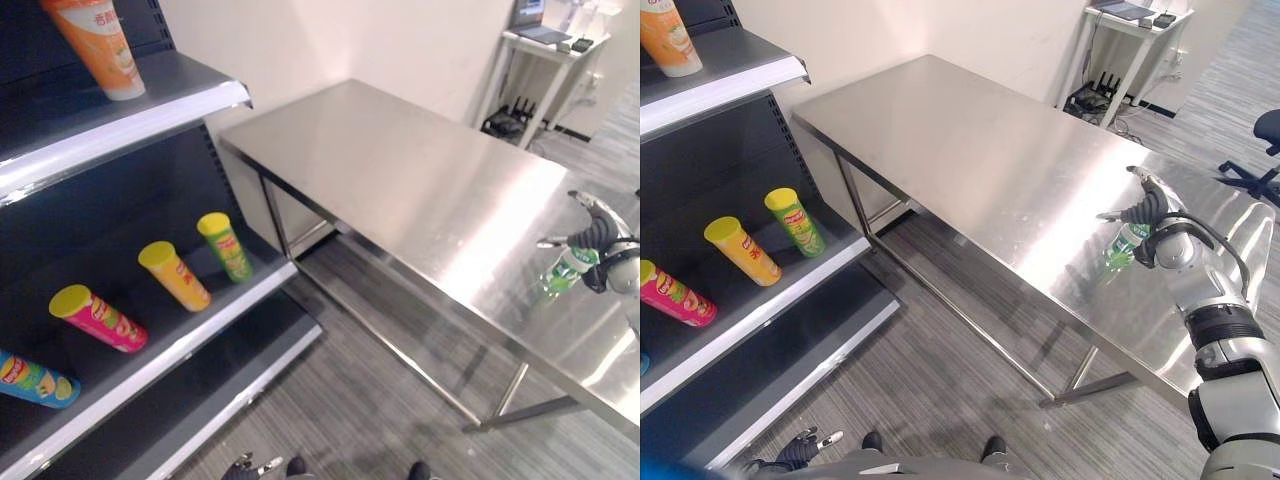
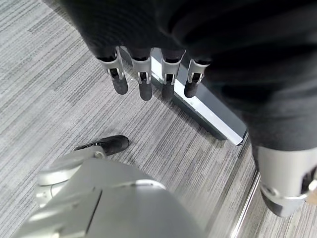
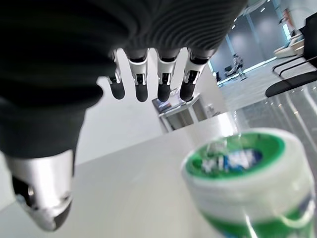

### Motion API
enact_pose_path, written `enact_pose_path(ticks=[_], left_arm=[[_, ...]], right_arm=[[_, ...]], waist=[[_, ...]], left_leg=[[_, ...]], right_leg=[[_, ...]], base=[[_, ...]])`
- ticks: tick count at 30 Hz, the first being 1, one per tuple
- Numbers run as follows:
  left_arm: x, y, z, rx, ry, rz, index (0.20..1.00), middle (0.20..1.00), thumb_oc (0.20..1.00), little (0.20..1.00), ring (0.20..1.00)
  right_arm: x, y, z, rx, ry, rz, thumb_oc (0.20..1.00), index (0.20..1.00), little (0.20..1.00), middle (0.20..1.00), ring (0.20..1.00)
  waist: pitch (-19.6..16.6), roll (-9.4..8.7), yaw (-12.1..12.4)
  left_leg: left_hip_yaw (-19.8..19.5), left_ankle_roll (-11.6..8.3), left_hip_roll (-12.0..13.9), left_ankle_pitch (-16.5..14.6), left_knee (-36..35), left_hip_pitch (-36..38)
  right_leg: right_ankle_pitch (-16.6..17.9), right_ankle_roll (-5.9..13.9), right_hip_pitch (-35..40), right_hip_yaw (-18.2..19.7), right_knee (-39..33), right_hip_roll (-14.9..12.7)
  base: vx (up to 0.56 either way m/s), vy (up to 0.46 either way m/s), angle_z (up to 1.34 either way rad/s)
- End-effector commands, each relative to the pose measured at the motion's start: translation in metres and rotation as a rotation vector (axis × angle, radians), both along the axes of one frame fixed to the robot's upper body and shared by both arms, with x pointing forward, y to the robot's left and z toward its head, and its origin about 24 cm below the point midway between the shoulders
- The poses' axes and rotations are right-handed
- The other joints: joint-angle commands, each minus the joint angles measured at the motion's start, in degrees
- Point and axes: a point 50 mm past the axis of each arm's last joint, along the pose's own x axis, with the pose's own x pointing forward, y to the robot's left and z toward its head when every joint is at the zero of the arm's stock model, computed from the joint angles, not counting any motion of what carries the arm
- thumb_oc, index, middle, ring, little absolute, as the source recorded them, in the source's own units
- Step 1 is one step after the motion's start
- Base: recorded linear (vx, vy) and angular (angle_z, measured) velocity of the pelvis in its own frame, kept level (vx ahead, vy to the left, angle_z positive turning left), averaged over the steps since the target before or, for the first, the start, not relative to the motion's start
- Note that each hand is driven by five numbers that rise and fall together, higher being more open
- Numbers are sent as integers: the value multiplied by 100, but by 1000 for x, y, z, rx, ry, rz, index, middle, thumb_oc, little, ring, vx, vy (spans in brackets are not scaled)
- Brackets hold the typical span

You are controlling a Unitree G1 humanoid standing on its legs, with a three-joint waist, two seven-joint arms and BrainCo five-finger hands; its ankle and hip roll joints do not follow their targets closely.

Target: Put the goods on the table back onto the shelves and tidy them up.

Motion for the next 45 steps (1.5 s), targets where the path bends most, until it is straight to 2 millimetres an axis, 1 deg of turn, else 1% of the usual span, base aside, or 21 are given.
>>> enact_pose_path(ticks=[1,10,11,16,21,24,26,29,35,38,45], left_arm=[[14,5,1,10,-9,2,1000,1000,1000,1000,1000],[15,9,2,19,-11,8,1000,1000,1000,1000,1000],[15,10,3,19,-13,8,1000,1000,1000,1000,1000],[15,10,3,17,-11,7,1000,1000,1000,1000,1000],[15,10,3,13,-10,-3,1000,1000,1000,1000,1000],[15,10,3,12,-11,-5,1000,1000,1000,1000,1000],[15,11,4,12,-13,-10,1000,1000,1000,1000,1000],[15,10,4,11,-13,-17,1000,1000,1000,1000,1000],[14,10,3,10,-5,-15,1000,1000,1000,1000,1000],[13,10,3,11,-2,-12,1000,1000,1000,1000,1000],[13,10,3,13,-2,-8,1000,1000,1000,1000,1000]], right_arm=[[-2,-2,32,-55,-84,42,1000,1000,1000,1000,1000],[-19,-9,31,-96,-77,39,1000,1000,1000,1000,1000],[-23,-14,32,-107,-81,24,1000,1000,1000,1000,1000],[-28,-21,33,-108,-89,-14,1000,1000,1000,1000,1000],[-30,-23,27,-101,-63,-17,1000,1000,1000,1000,1000],[-30,-23,24,-99,-50,-20,1000,1000,1000,1000,1000],[-29,-26,16,-81,-18,-34,1000,1000,1000,1000,1000],[-25,-27,10,-71,9,-47,1000,1000,1000,1000,1000],[-17,-21,1,-52,43,-39,1000,1000,1000,1000,1000],[-15,-19,-2,-40,51,-39,1000,1000,1000,1000,1000],[-10,-15,0,-37,38,-33,1000,1000,1000,1000,1000]], waist=[[80,-202,38],[87,-223,-8],[79,-222,-15],[74,-226,-20],[79,-240,-13],[82,-246,-7],[80,-242,19],[87,-239,50],[86,-223,69],[88,-215,78],[91,-209,91]], left_leg=[[140,-218,216,60,50,12],[176,-204,201,26,47,42],[180,-197,198,18,49,38],[191,-184,186,2,44,40],[197,-173,175,-7,40,47],[199,-171,177,-9,42,51],[195,-169,168,-7,38,57],[191,-165,163,-1,38,64],[176,-177,168,14,32,56],[155,-179,179,18,28,56],[152,-181,185,24,28,60]], right_leg=[[-631,105,367,-82,98,37],[-613,124,364,-49,98,12],[-610,128,358,-53,98,6],[-599,133,357,-42,98,-8],[-591,137,357,-42,98,-13],[-586,140,355,-45,98,-15],[-580,148,350,-54,98,-21],[-575,147,356,-64,98,-17],[-588,137,376,-87,98,-13],[-593,128,388,-99,98,-11],[-601,124,390,-94,98,3]], base=[[2,4,-9],[1,2,-3],[0,0,0],[0,0,0],[0,0,0],[0,0,0],[0,0,0],[0,0,0],[0,0,0],[0,0,0],[0,0,0]])
